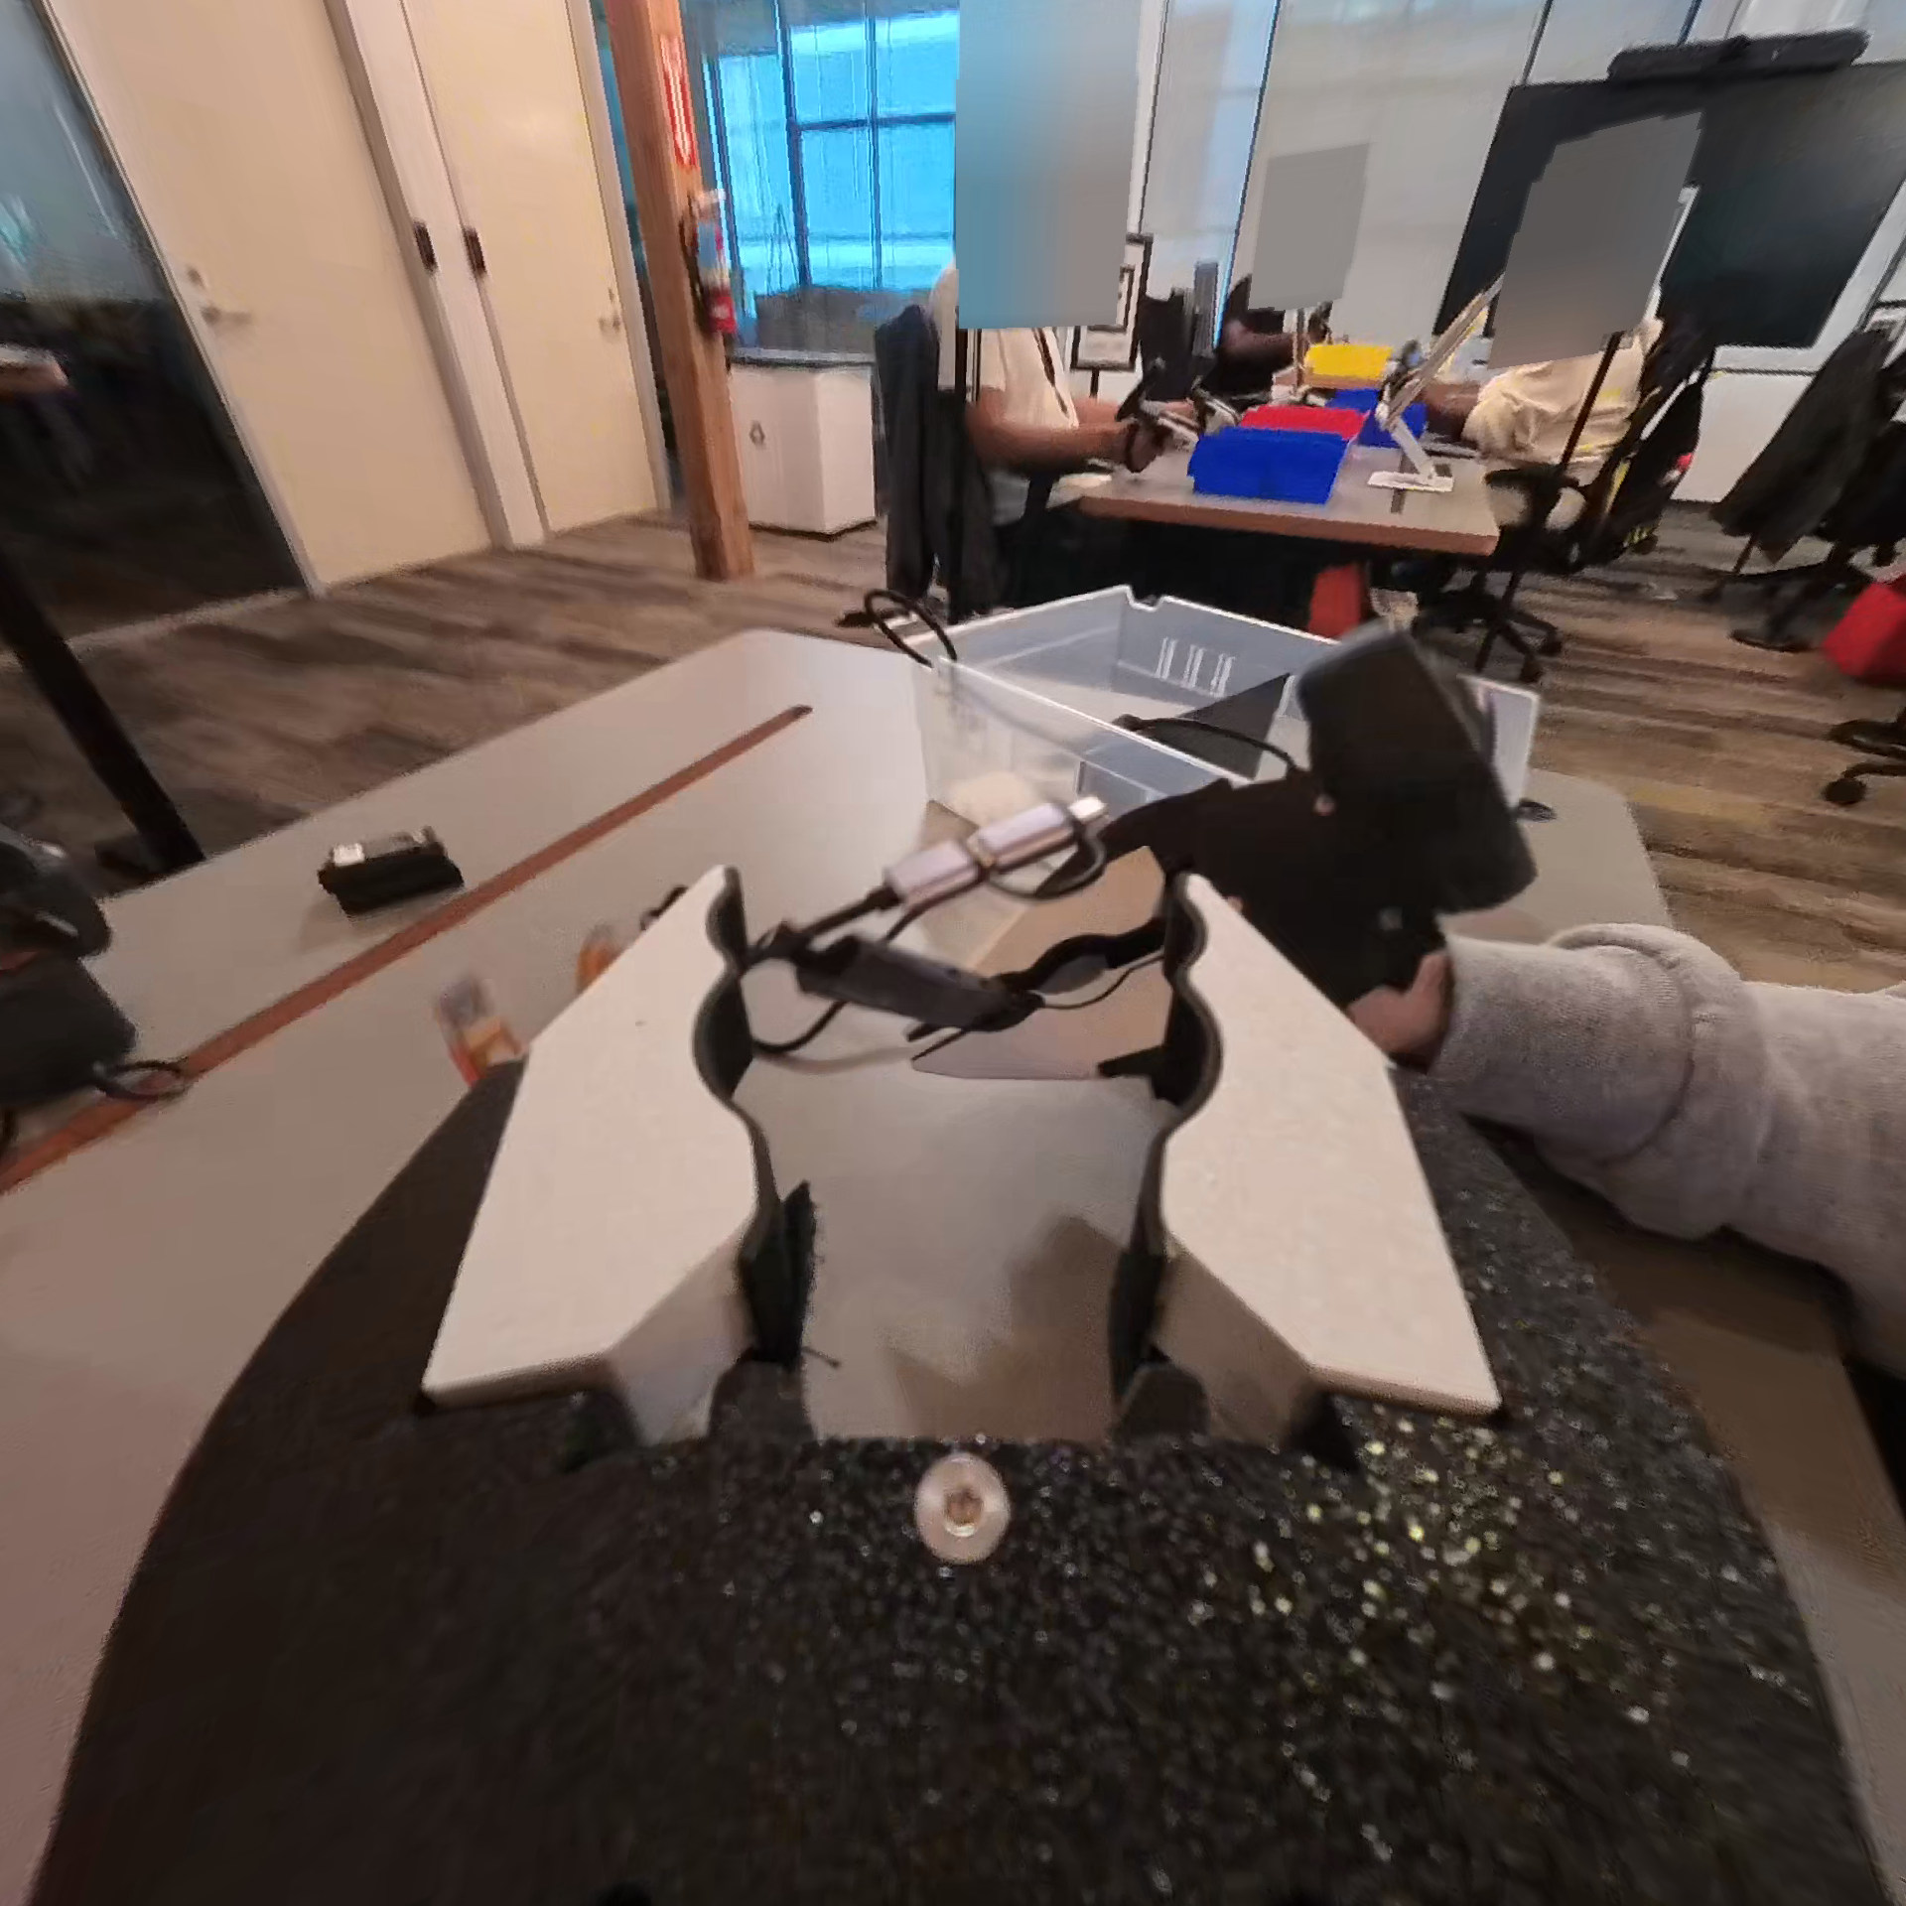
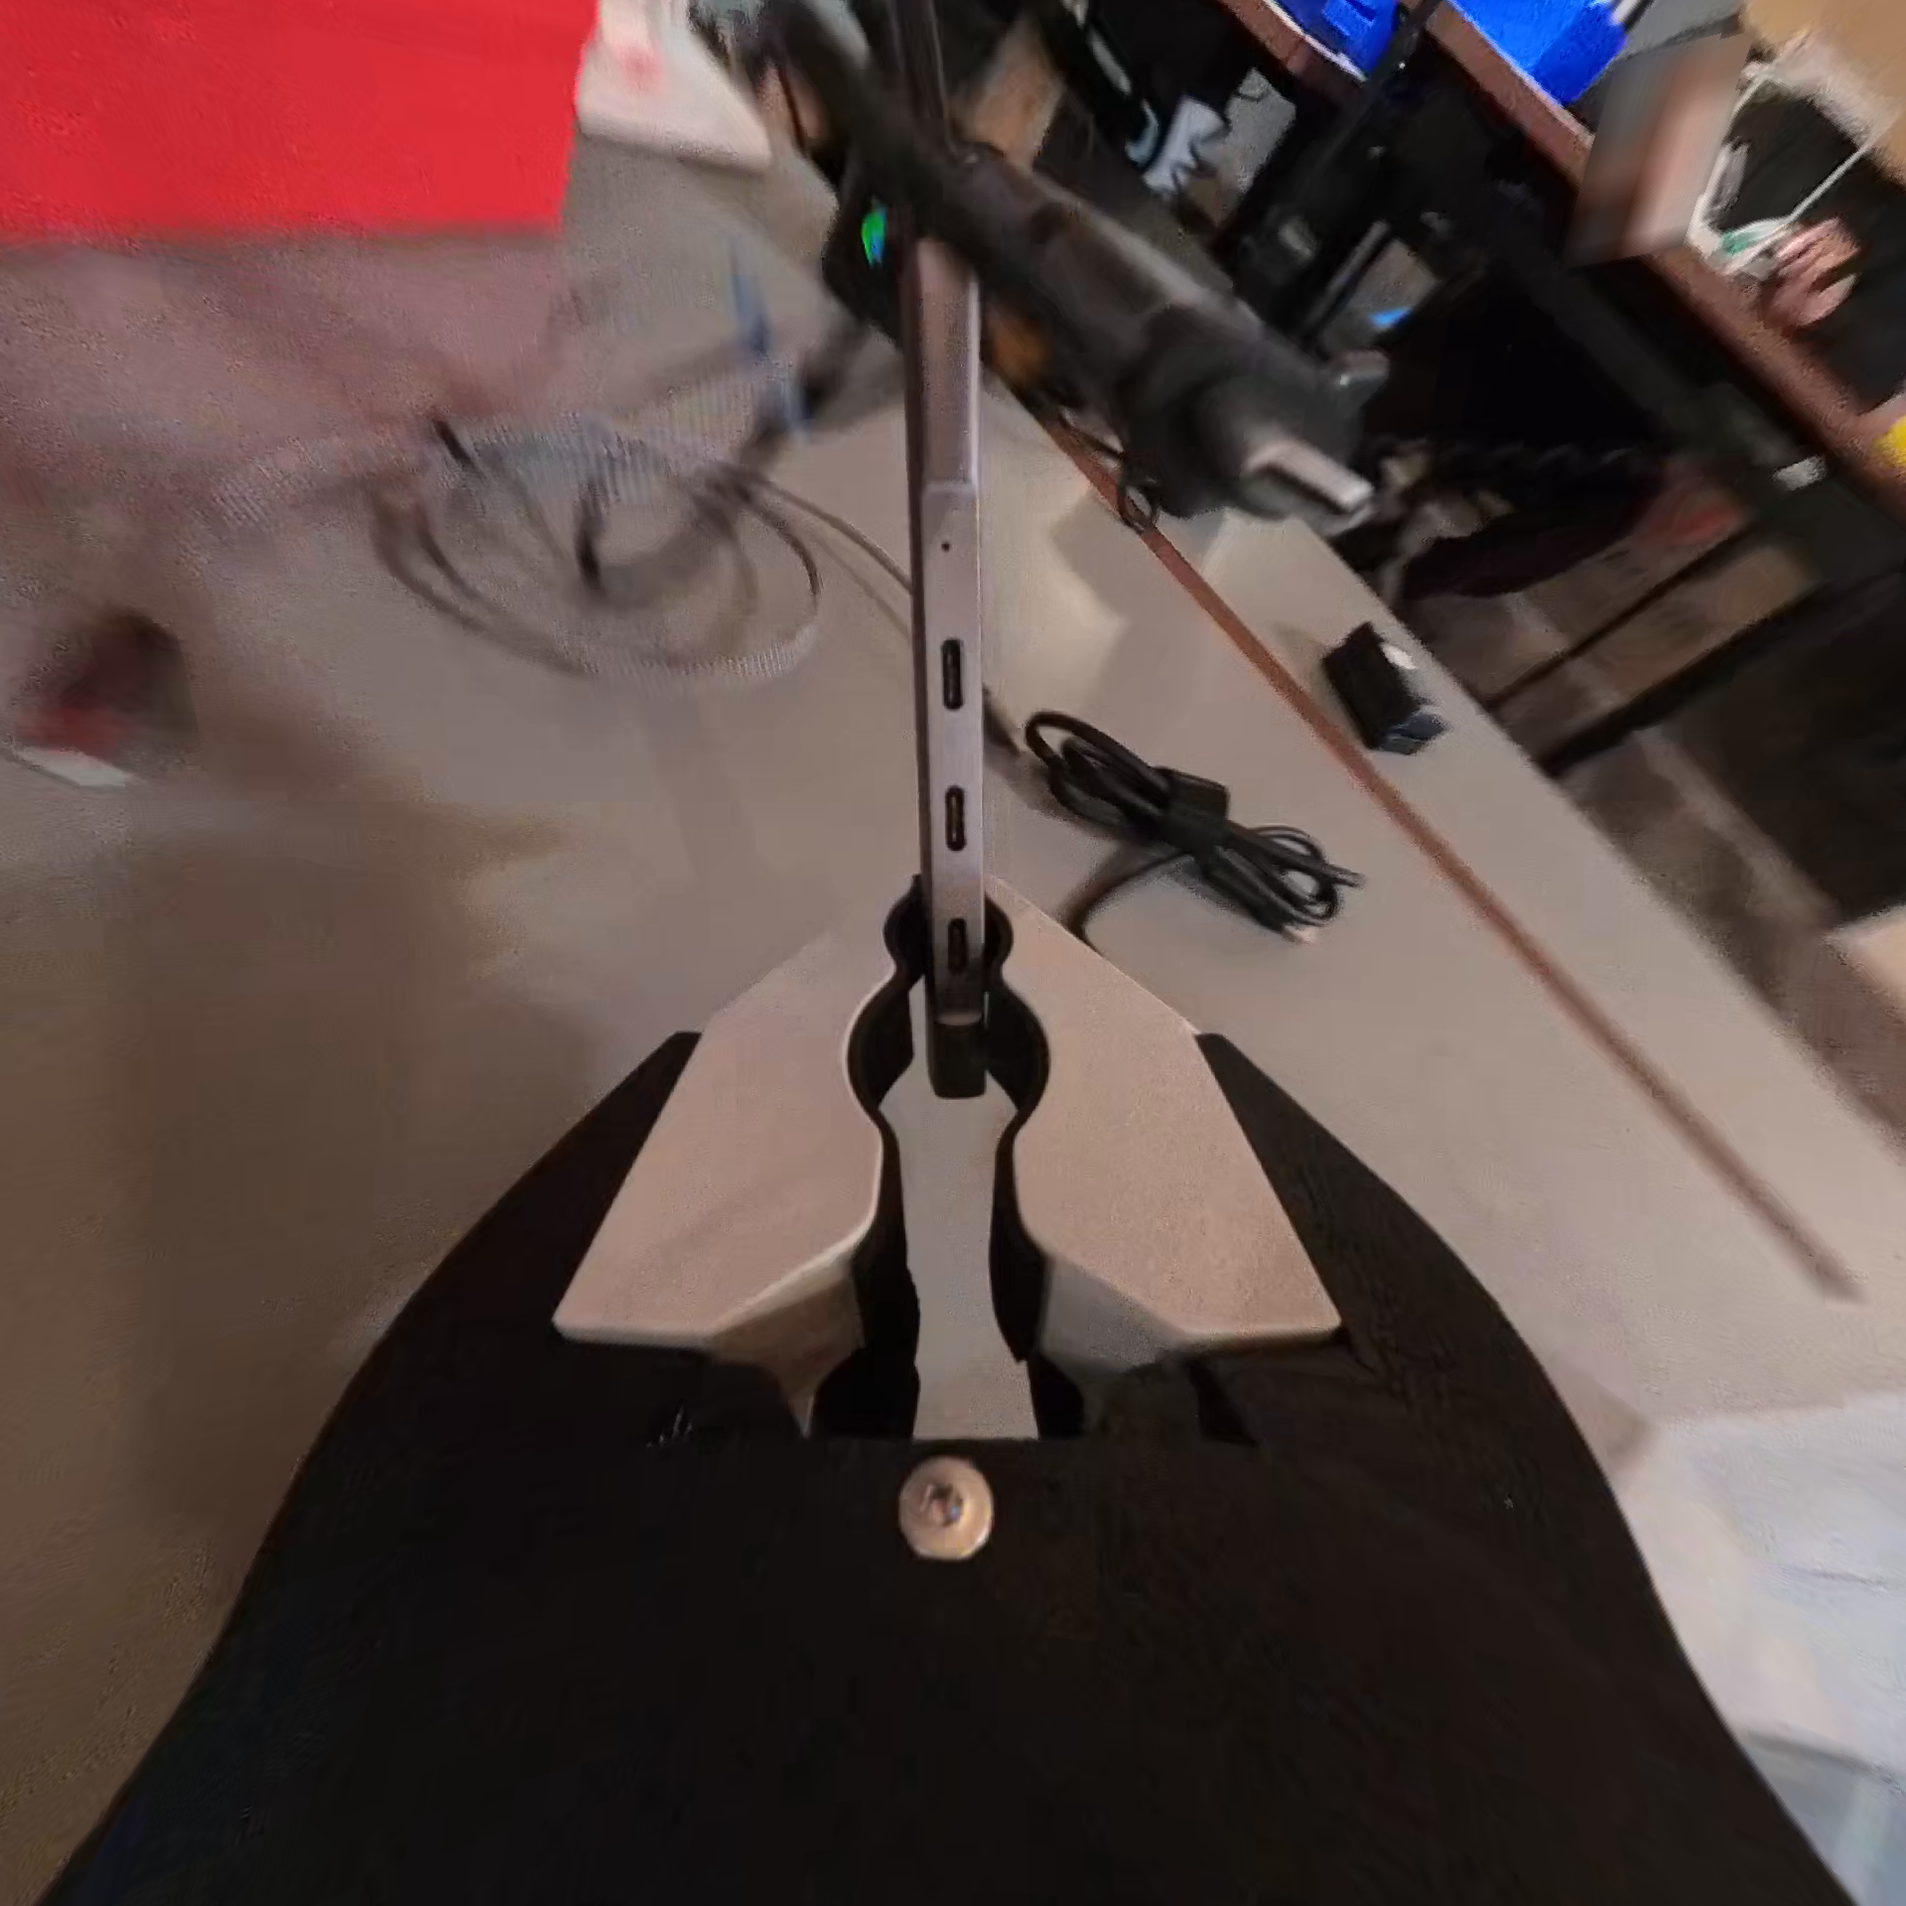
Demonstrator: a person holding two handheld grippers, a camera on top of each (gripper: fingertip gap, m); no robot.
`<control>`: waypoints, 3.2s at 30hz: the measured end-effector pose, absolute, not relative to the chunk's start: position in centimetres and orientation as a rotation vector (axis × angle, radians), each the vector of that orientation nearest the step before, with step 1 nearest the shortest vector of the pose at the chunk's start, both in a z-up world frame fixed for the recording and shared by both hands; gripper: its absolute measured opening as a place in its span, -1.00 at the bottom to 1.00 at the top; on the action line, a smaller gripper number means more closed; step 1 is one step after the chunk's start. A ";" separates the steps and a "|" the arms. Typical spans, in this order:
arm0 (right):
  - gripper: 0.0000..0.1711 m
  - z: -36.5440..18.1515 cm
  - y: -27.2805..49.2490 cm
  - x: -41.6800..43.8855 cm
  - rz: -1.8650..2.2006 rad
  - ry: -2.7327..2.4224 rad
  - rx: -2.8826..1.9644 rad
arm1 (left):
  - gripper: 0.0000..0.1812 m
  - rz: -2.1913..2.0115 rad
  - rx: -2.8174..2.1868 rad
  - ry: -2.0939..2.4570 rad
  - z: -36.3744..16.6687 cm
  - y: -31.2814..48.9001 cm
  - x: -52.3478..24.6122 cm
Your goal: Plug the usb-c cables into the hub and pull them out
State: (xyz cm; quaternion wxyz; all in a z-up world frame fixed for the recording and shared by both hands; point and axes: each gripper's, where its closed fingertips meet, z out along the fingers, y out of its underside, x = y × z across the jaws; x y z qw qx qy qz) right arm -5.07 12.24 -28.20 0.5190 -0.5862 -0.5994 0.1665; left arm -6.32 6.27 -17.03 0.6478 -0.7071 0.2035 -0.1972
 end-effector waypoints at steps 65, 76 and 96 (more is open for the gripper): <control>-0.94 -25.1 14.9 -10.0 0.670 -1.265 -1.797 | -0.92 -0.275 -1.386 0.382 -18.1 5.4 -10.0; -0.94 -21.1 6.8 1.0 -0.337 -1.769 -0.974 | -0.92 -0.945 -1.406 0.698 -20.4 2.5 -1.7; -0.94 -26.1 4.7 2.1 -0.847 -1.834 -0.778 | -0.92 -0.757 -1.513 0.960 -25.9 2.2 0.2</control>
